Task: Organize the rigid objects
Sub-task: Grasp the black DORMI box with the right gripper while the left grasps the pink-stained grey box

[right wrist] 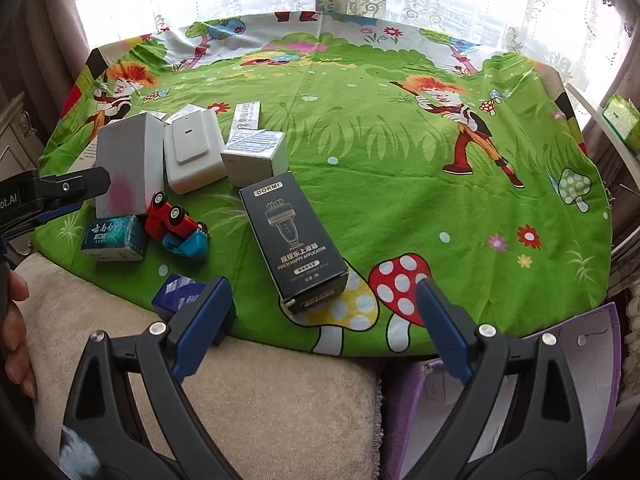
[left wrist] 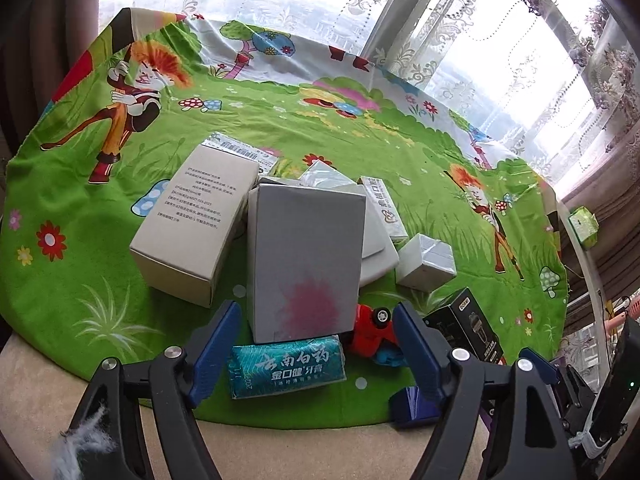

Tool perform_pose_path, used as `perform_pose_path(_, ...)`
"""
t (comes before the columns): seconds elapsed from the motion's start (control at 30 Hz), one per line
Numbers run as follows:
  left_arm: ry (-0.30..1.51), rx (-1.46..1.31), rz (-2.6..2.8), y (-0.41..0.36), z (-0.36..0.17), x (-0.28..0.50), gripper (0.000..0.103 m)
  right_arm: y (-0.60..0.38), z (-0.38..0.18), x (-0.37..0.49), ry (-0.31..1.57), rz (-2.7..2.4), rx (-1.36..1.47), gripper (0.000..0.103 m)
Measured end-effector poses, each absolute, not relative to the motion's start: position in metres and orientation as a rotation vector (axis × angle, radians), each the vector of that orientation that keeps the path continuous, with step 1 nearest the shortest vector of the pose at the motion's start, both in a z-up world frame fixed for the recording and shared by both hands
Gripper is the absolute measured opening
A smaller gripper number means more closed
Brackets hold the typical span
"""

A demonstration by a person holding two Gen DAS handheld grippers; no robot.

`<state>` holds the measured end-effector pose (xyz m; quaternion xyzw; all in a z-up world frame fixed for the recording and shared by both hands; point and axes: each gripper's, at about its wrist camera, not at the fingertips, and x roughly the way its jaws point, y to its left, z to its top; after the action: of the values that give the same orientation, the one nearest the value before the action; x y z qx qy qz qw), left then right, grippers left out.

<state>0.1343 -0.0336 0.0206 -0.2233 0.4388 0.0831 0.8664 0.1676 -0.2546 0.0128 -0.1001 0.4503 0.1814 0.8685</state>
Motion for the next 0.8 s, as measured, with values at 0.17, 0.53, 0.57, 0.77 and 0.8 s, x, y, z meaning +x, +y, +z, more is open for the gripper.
perform_pose_path(0.17,0.957,-0.441,0.238,-0.038,0.013,0.148,0.079,-0.245,0.010,0.178,0.939,0.388,-0.231,0.094)
perform_pose_path(0.53,0.986,-0.414,0.300,-0.038,0.002,0.161,0.079,-0.233,-0.001,0.195,0.943,0.391,-0.256,0.094)
perform_pose_path(0.57,0.985,-0.405,0.306,-0.039,0.003,0.163,0.079,-0.233,-0.001,0.196,0.941,0.390,-0.256,0.094)
perform_pose_path(0.77,0.979,-0.380,0.312,-0.041,0.000,0.165,0.070,-0.231,-0.005,0.198,0.947,0.404,-0.251,0.059)
perform_pose_path(0.8,0.974,-0.379,0.309,-0.041,0.000,0.164,0.070,-0.232,-0.006,0.198,0.949,0.404,-0.249,0.046)
